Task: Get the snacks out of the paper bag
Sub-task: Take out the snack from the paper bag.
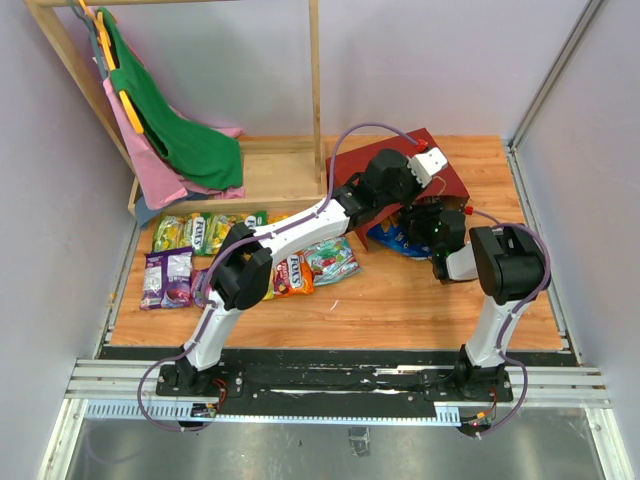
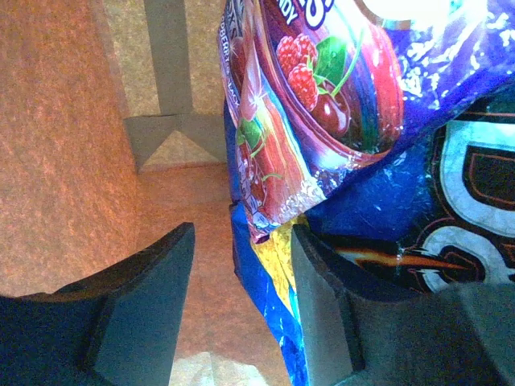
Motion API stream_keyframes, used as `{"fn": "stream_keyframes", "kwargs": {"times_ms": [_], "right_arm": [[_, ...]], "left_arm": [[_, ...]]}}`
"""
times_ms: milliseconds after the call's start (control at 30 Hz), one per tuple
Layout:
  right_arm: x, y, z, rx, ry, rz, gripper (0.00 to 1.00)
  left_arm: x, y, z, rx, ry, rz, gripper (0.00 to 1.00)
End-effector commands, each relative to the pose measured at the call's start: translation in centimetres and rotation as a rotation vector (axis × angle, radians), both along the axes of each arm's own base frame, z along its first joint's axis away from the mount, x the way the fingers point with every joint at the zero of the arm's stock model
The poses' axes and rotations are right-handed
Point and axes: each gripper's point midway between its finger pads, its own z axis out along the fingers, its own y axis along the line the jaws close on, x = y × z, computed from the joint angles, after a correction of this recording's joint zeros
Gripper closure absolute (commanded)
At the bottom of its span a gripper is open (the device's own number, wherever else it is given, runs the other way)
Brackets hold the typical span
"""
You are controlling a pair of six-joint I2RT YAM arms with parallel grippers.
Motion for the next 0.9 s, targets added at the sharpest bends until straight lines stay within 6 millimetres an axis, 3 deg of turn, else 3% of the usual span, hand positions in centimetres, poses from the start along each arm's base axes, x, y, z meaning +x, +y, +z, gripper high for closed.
{"fn": "stream_keyframes", "kwargs": {"times_ms": [0, 333, 433, 500, 633, 800, 867], "right_arm": [[0.7, 0.5, 0.6, 0.013, -0.034, 0.003, 0.46], [1.9, 0.1, 0.1, -0.003, -0.032, -0.029, 0.43], [2.7, 0.0, 0.2, -0.002, -0.048, -0.038, 0.47], [3.0, -0.1, -0.8, -0.004, -0.031, -0.047, 0.51], [3.4, -0.4, -1.5, -0.005, -0.026, -0.061, 0.63], [3.6, -0.4, -1.2, -0.027, -0.052, -0.058, 0.95], [3.5, -0.4, -0.7, -0.036, -0.063, -0.054, 0.99]], "left_arm": [[0.5, 0.2, 2.8, -0.038, -0.046, 0.009, 0.99], [0.5, 0.1, 2.7, -0.035, -0.044, 0.008, 0.99], [0.6, 0.2, 2.9, -0.034, -0.048, 0.012, 0.99], [0.6, 0.3, 2.9, -0.031, -0.05, 0.012, 1.0], [0.6, 0.3, 2.9, -0.028, -0.052, 0.015, 0.99], [0.7, 0.4, 3.0, -0.026, -0.058, 0.019, 1.0], [0.8, 0.4, 2.9, -0.025, -0.058, 0.02, 1.0]]}}
